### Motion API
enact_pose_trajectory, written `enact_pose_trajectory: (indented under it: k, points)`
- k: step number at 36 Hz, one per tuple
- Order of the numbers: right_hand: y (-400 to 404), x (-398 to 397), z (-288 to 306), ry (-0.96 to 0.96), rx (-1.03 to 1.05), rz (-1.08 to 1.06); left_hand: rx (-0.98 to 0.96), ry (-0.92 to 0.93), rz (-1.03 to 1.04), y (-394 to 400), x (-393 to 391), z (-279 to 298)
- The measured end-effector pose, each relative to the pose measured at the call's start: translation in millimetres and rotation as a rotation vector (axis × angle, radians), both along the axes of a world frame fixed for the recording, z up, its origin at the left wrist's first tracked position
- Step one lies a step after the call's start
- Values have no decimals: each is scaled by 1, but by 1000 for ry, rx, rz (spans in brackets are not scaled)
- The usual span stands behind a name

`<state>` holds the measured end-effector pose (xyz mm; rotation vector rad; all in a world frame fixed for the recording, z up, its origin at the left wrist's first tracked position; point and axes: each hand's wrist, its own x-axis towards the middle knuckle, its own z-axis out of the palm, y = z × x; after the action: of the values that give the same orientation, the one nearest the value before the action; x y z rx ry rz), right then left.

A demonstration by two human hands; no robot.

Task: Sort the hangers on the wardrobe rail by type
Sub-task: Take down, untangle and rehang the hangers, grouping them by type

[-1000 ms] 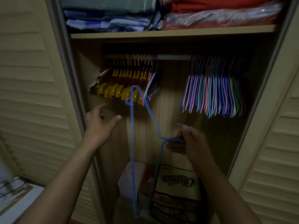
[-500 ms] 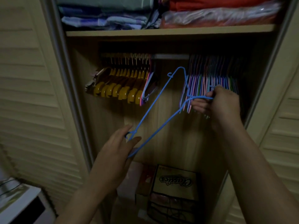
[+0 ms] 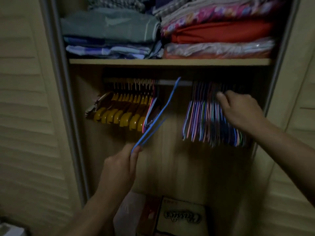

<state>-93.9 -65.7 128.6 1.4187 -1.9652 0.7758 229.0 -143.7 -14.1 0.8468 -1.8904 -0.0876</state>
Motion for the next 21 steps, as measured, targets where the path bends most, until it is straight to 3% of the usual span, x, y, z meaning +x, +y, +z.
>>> enact_pose_trajectory:
  k: [3, 7, 11, 21]
  points:
    - [5, -46, 2, 504, 164, -234, 135, 128, -20, -16, -27, 16]
    - [10, -77, 4, 786, 297, -279, 228, 114, -50, -48, -77, 38]
    - [11, -79, -5, 847, 248, -267, 210, 94, -27, -71, -118, 52]
    - [14, -81, -7, 764, 217, -266, 176, 97, -25, -97, -191, 68]
